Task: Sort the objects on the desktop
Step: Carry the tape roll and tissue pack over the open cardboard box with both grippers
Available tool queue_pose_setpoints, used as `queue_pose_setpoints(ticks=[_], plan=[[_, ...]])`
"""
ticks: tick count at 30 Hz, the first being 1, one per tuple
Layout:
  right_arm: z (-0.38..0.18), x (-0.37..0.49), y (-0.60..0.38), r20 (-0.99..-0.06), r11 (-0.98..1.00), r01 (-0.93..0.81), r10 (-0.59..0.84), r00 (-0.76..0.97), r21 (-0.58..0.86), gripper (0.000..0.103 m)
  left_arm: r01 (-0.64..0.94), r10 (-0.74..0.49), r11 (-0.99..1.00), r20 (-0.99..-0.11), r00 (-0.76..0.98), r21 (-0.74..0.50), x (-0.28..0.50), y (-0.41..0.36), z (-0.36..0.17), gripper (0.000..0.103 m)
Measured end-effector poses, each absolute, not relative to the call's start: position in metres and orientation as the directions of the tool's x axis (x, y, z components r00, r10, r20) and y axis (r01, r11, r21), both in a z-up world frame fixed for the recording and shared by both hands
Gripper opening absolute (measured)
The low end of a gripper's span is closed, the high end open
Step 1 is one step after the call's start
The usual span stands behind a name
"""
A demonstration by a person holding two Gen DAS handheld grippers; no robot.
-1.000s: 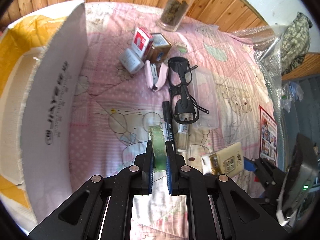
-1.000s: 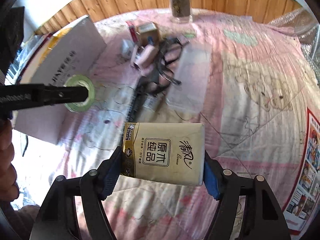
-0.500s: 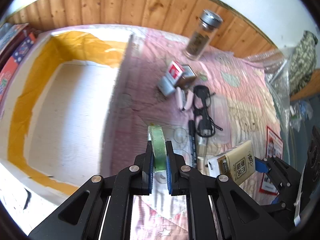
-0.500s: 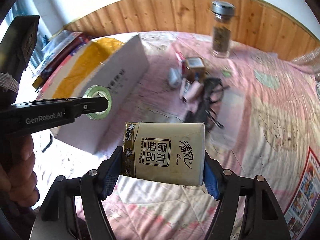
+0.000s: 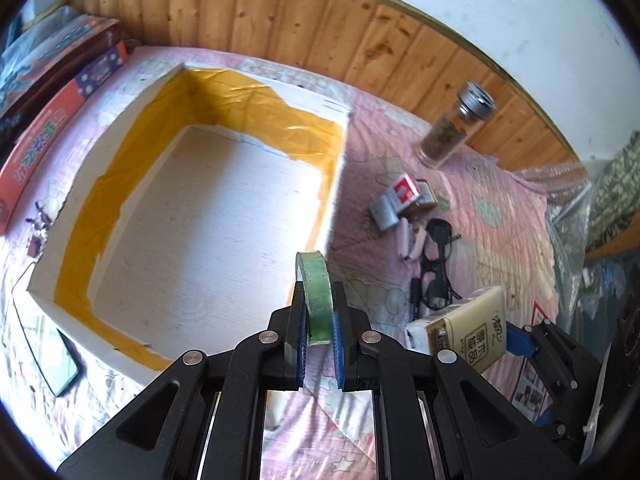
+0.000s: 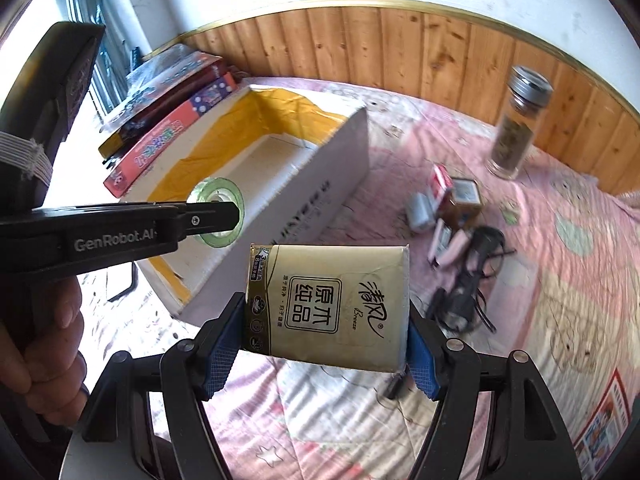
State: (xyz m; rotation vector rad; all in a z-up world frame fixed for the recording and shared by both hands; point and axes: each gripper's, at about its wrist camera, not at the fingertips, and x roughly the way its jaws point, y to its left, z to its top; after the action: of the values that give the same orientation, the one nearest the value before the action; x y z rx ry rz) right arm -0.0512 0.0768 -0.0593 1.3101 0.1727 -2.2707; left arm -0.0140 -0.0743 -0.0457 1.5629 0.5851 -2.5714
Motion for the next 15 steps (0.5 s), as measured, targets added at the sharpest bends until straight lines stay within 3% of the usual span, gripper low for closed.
queue_pose_setpoints(ticks=[15], plan=[[-0.042, -0.087, -0.015, -0.839, -0.765, 0.64, -0.391, -0.378, 0.069, 0.072, 0.415, 0.063, -0.856, -0.86, -0.506, -0.308, -0.022, -0.166, -0.052, 0.01]])
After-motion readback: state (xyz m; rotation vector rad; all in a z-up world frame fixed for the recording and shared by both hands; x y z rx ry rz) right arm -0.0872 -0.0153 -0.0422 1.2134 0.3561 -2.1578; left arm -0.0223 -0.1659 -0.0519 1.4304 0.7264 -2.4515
